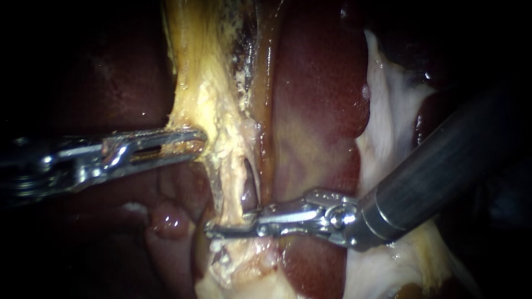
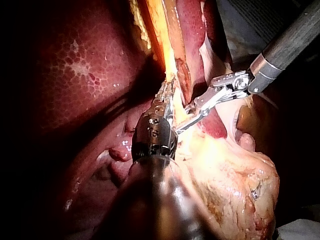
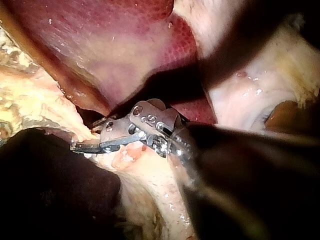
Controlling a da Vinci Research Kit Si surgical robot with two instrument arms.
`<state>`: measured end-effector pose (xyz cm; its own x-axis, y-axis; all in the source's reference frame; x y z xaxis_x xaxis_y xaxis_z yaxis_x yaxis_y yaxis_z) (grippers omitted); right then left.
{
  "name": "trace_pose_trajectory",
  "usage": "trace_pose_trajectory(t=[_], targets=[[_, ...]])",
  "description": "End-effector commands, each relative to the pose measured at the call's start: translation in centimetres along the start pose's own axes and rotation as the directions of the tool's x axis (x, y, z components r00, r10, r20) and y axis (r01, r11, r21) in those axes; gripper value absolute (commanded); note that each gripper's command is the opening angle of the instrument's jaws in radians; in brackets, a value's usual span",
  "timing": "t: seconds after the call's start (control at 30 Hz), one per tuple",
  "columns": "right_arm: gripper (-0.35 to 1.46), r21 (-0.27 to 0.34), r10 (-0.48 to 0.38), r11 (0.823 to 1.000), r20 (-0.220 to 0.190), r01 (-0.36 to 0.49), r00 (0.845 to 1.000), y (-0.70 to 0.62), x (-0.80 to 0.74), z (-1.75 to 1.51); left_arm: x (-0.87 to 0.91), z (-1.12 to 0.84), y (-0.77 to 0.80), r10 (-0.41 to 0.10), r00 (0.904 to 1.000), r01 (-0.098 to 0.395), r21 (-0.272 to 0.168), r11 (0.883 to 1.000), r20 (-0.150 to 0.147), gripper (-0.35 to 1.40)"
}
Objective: Going back second clip left tube
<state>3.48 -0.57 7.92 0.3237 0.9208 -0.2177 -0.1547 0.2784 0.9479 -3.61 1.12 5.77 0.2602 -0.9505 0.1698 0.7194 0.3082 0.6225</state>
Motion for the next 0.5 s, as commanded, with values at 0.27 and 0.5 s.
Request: trace_pose_trajectory(t=[0.27,0.5], targets=[[-0.1,0.001,0.001,1.0,-0.004,-0.001,1.0,-0.02,0.02,-0.02,0.0,0.0,0.01,0.001,1.0,-0.001,0.001,1.0,0.0,-0.35],[0.54,0.027,-0.107,0.994,-0.025,0.107,0.994,-0.1,0.17,-0.17,0.0,-0.01,0.02,0.001,1.0,-0.001,0.001,1.0,0.0,-0.35]])
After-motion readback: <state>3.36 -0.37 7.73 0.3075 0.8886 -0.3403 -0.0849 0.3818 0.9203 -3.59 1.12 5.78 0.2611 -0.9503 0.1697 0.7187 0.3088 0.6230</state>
